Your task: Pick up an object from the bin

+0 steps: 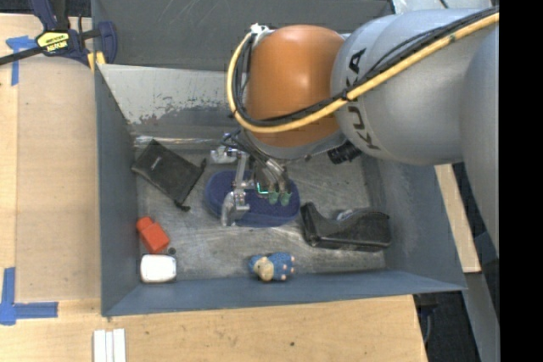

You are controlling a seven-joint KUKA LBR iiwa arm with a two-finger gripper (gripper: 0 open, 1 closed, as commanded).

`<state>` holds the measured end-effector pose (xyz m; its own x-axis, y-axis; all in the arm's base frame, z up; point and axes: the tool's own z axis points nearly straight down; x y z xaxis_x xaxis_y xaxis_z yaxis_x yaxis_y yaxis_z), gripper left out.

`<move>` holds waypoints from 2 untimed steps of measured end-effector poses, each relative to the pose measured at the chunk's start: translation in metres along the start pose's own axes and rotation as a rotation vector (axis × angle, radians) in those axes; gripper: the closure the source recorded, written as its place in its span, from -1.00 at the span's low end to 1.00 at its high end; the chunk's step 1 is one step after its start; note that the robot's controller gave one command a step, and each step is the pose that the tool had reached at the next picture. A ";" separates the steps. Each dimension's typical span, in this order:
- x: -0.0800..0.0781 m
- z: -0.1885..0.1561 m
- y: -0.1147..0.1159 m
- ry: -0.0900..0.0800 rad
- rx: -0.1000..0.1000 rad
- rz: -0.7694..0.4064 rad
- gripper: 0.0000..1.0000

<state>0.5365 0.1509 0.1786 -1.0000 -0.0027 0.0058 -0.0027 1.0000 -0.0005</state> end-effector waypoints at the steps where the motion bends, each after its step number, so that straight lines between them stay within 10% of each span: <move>1: -0.051 0.103 -0.049 -0.007 -0.010 -0.065 -1.00; 2: -0.052 0.099 -0.046 -0.006 -0.005 -0.066 -1.00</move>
Offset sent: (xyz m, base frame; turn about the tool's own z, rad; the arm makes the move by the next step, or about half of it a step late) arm 0.0473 -0.0526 -0.1086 -0.0669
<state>0.5878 0.1046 0.0797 -0.9977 -0.0685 -0.0005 -0.0685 0.9976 0.0048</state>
